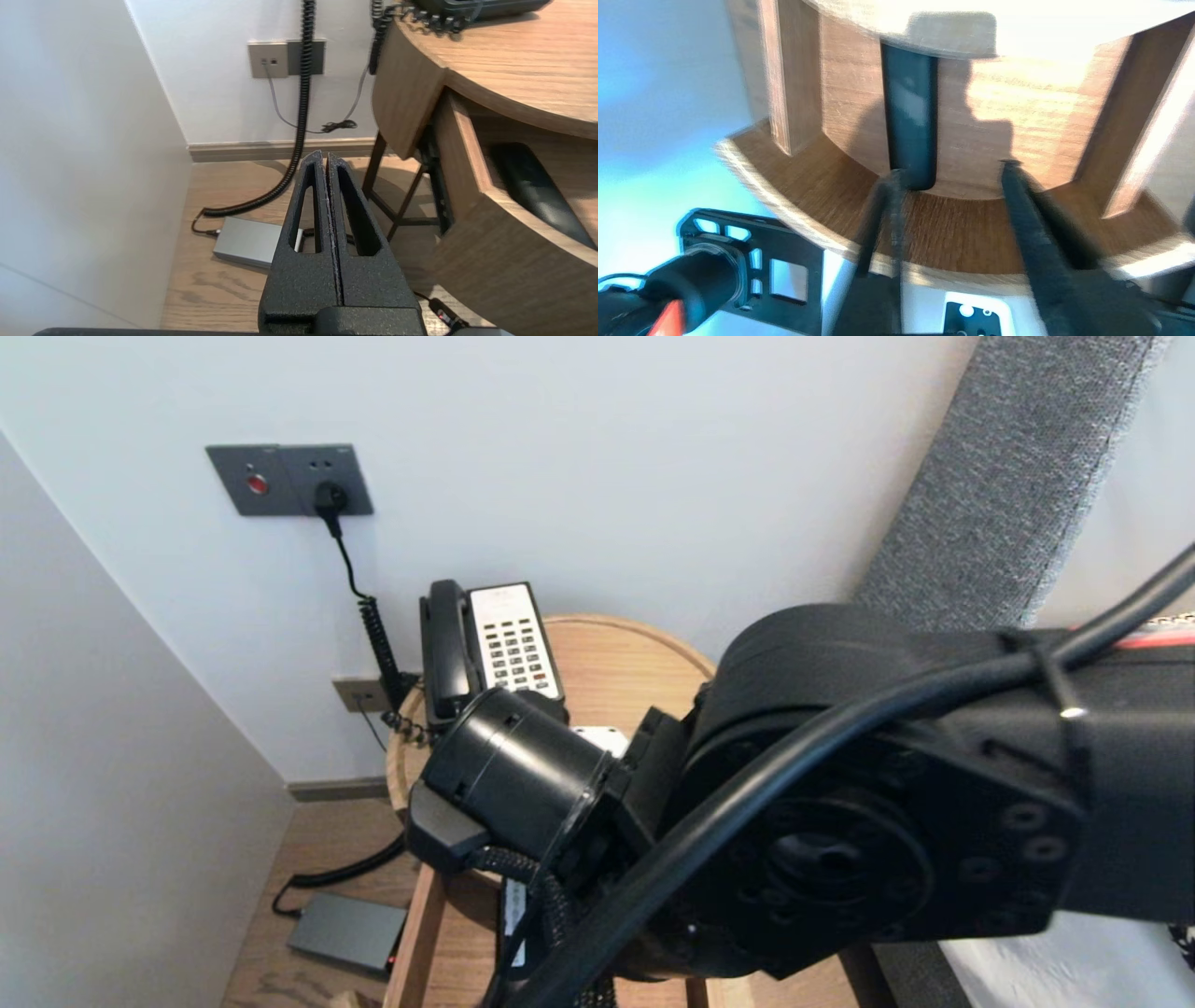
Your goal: Put the remote controls on the table in the drawer one by one
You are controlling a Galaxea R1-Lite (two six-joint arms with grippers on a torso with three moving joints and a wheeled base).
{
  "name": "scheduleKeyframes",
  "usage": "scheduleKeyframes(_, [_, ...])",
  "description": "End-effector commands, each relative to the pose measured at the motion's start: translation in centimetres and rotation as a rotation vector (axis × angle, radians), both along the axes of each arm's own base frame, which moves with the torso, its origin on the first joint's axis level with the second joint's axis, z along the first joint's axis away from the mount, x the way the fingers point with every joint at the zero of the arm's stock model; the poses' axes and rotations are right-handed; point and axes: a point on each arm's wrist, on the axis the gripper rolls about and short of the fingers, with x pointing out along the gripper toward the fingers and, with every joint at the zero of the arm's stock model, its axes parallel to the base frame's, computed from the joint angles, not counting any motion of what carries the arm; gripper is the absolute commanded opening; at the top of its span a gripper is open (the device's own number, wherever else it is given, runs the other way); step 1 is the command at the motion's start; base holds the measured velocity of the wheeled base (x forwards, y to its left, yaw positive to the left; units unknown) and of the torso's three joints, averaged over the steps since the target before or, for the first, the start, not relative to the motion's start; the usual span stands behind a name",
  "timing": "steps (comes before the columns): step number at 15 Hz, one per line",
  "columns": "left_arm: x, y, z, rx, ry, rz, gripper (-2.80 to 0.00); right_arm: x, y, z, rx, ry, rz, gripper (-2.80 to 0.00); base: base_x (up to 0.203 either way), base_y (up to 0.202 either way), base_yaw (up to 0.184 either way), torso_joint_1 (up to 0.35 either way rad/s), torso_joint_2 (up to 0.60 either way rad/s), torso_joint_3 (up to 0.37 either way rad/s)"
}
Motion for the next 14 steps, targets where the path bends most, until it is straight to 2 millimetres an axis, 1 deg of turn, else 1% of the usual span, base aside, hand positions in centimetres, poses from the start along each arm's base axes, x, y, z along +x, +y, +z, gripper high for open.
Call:
scheduleKeyframes(1, [0.1,0.0,-0.3,0.0,0.007,0.0,-2.8,0.4,-2.6,2.7,0.059,-0.034,-0.043,-2.8,0.0,0.0,0.0,0.0,0.0,0.0])
scheduleKeyframes(3, [0.1,0.0,-0.3,0.0,0.007,0.0,-2.8,1.2,-4.1,3.9,0.07,-0.069,-0.052,-2.8,0.0,0.0,0.0,0.0,0.0,0.0])
scheduleKeyframes(6, [0.1,0.0,-0.3,0.0,0.007,0.0,-2.8,3.5,-6.4,4.9,0.057,-0.119,-0.08,-2.8,0.0,0.0,0.0,0.0,0.0,0.0])
scheduleKeyframes(10, [0.1,0.0,-0.3,0.0,0.007,0.0,-2.8,6.3,-8.9,4.8,-0.023,-0.154,-0.094,-2.8,0.0,0.0,0.0,0.0,0.0,0.0])
scheduleKeyframes(12, [0.1,0.0,-0.3,0.0,0.007,0.0,-2.8,6.5,-9.4,5.1,-0.057,-0.185,-0.044,-2.8,0.0,0.0,0.0,0.0,0.0,0.0])
scheduleKeyframes(13, [0.1,0.0,-0.3,0.0,0.007,0.0,-2.8,6.4,-9.6,5.3,-0.08,-0.204,-0.002,0.0,0.0,0.0,0.0,0.0,0.0,0.0])
scheduleKeyframes(14, [0.1,0.0,-0.3,0.0,0.007,0.0,-2.8,6.3,-9.8,5.5,-0.094,-0.217,0.028,0.0,0.0,0.0,0.0,0.0,0.0,0.0])
